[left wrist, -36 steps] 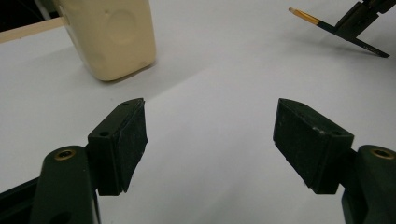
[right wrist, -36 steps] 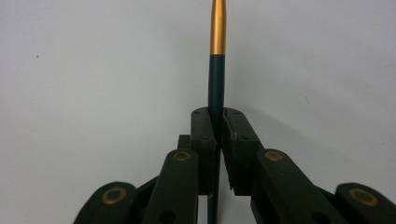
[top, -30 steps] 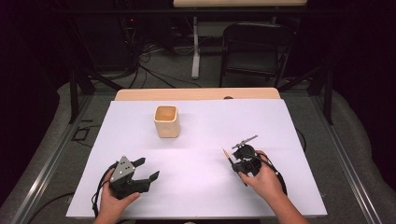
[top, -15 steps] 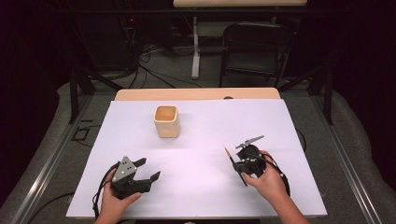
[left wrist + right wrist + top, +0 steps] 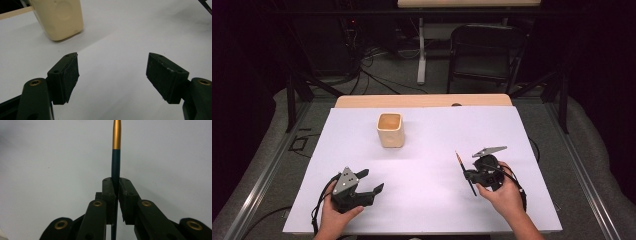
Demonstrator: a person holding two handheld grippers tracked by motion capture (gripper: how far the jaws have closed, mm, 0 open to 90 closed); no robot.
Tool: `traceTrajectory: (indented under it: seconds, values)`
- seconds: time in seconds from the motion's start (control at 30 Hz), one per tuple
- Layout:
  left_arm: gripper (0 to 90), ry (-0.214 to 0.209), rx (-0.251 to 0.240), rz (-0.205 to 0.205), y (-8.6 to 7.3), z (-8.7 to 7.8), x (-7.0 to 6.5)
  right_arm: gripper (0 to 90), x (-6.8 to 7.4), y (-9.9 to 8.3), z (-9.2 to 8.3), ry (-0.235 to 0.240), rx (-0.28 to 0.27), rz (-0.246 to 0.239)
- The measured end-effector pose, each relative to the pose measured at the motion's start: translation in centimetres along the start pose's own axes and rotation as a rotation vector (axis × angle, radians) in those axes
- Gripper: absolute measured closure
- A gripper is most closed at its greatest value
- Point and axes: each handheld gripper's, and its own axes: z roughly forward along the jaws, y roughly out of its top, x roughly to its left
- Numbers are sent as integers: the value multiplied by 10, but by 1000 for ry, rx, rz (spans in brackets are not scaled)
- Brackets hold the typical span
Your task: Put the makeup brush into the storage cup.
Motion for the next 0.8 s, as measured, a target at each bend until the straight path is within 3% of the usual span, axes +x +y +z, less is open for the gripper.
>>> traceTrajectory:
  seconds: [0.17, 0.8]
  values:
    - [260, -2, 0, 8, 0, 0, 0, 833, 4, -2, -1, 8, -44, -39]
    - [260, -8, -2, 5, 0, 0, -1, 833, 11, -2, -5, 59, -185, -105]
